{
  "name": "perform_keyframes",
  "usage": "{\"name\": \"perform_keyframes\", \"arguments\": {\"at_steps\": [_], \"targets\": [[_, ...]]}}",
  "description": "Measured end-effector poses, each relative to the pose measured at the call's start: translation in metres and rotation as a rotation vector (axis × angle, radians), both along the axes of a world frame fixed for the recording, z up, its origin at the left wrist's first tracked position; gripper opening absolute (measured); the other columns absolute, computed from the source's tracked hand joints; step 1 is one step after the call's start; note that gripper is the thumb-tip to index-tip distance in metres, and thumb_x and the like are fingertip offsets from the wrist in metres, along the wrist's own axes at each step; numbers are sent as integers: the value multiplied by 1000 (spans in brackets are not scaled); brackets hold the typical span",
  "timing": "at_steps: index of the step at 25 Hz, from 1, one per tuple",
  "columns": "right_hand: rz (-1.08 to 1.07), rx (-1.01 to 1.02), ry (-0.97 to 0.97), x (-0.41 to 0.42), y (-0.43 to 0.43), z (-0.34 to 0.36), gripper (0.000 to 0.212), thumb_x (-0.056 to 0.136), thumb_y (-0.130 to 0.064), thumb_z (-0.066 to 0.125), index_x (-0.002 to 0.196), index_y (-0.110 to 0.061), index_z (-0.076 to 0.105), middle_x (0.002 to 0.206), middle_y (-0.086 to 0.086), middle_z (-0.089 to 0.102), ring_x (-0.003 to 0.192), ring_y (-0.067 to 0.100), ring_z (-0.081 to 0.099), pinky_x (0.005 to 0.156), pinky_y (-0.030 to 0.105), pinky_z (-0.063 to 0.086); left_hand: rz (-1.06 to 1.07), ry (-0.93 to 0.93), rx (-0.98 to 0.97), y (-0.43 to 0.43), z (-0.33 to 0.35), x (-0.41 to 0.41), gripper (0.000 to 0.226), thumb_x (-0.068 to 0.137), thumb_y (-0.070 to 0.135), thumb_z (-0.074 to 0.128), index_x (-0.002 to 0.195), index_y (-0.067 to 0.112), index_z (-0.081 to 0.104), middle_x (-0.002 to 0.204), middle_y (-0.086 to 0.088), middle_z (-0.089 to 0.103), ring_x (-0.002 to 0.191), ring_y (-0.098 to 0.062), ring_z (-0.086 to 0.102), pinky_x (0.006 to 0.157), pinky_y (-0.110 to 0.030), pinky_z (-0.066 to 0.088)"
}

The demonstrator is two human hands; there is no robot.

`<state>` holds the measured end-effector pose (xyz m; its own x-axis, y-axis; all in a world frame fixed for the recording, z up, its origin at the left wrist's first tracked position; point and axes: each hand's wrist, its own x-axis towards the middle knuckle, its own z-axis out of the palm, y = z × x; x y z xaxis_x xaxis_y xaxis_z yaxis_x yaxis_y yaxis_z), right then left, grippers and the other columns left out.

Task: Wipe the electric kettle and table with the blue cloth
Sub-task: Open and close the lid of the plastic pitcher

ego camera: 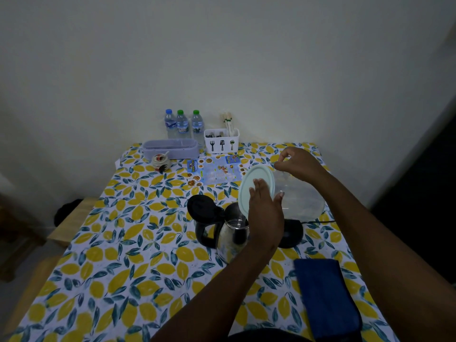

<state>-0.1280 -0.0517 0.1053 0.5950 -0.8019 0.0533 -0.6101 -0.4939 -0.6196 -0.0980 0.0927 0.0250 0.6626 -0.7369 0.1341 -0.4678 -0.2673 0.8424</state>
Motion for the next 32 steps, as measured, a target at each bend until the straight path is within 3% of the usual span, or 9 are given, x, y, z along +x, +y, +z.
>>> {"name": "perform_keyframes", "arguments": {"at_steps": [10,15,18,21,29,32], "targets": [[-8,-14,13,3,-3,1,20,68,-35,69,79,-19,62,102,0,64,83,21,61,68,35,46,-2,25,-32,2,3,2,101,70,73,8,151,13,12,161,-5,17,150,-21,8,120,-37,22],[-31,-16,-18,2,-5,-4,21,68,-35,69,79,-18,62,95,-2,61,86,21,61,73,38,49,-2,-8,-16,2,2,4,99,71,73,7,151,13,13,161,-4,18,150,-20,9,119,-38,25],[-43,44,-103,-7,-7,-14,16,70,-34,69,73,-21,59,90,-4,61,74,19,59,66,36,50,-43,-72,39,-1,-2,6,91,79,69,10,151,13,13,162,-2,15,150,-20,7,120,-38,24],[-81,103,-191,-18,-9,-29,14,72,-31,69,69,-25,56,87,-7,59,66,17,57,58,30,42,-97,-168,104,-6,-9,6,67,98,49,33,150,11,14,162,-5,12,150,-23,6,122,-38,18],[-259,352,-475,-62,-29,-80,11,81,-22,67,79,-12,61,79,5,59,62,17,54,55,29,42,-270,-454,280,-30,-11,-9,67,101,42,36,150,7,9,162,-14,9,149,-33,6,121,-42,15],[-352,400,-540,-90,-37,-105,11,83,-25,66,76,-17,61,74,5,58,58,15,52,49,27,41,-378,-499,311,-44,-17,-22,67,100,40,39,150,6,9,162,-14,10,149,-33,7,122,-41,13]]}}
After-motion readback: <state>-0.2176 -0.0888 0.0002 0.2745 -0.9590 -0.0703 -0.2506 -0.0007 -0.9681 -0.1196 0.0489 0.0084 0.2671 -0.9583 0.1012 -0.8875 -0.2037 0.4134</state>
